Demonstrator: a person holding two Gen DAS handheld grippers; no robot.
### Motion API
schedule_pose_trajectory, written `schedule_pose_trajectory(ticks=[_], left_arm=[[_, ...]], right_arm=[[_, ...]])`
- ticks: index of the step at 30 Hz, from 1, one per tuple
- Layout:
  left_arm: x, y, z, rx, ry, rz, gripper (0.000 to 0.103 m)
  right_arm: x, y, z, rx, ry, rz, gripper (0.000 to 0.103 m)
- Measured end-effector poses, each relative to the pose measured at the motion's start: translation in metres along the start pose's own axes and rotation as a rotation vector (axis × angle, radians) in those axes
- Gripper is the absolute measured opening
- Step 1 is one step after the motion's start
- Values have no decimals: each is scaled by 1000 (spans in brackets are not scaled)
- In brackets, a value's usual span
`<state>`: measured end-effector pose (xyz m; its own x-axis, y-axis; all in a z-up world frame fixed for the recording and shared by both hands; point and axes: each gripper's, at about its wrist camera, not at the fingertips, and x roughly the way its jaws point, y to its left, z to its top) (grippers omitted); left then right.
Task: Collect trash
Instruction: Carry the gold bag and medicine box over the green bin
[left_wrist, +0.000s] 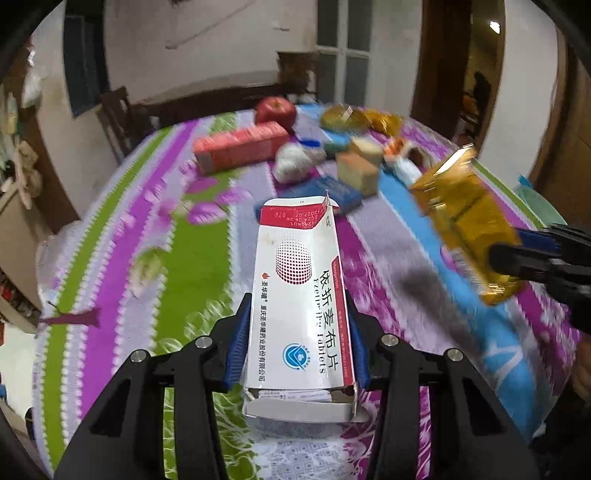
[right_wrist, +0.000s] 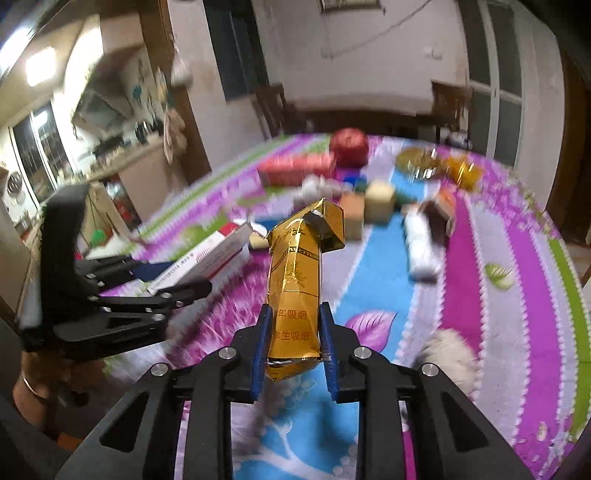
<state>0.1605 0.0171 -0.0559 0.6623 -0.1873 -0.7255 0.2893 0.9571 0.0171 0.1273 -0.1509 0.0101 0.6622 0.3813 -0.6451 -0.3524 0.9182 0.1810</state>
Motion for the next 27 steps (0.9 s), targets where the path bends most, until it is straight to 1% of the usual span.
schedule_pose_trajectory(ticks=[3,4,9,14,18,27], left_arm=[[-9,-11,17,24,-36,43,44],[-10,-14,22,29,-40,46,44],[-12,-47,46,86,-66,40,44],[-9,-90,69,165,-82,1,44],[-6,-130,85,226,-93,-30,44],[-5,-211,101,355,-109,-89,44]], right_arm=[[-29,-4,8,11,-67,-6,27],[-37,-7,10,12,-84,-12,27],[-71,-30,9,21,-108,-85,27],[-106,-57,4,50,-126,-170,27],[-138,-85,-2,79,-142,-257,28],[-197,-158,-31,163,-153,-421,28]])
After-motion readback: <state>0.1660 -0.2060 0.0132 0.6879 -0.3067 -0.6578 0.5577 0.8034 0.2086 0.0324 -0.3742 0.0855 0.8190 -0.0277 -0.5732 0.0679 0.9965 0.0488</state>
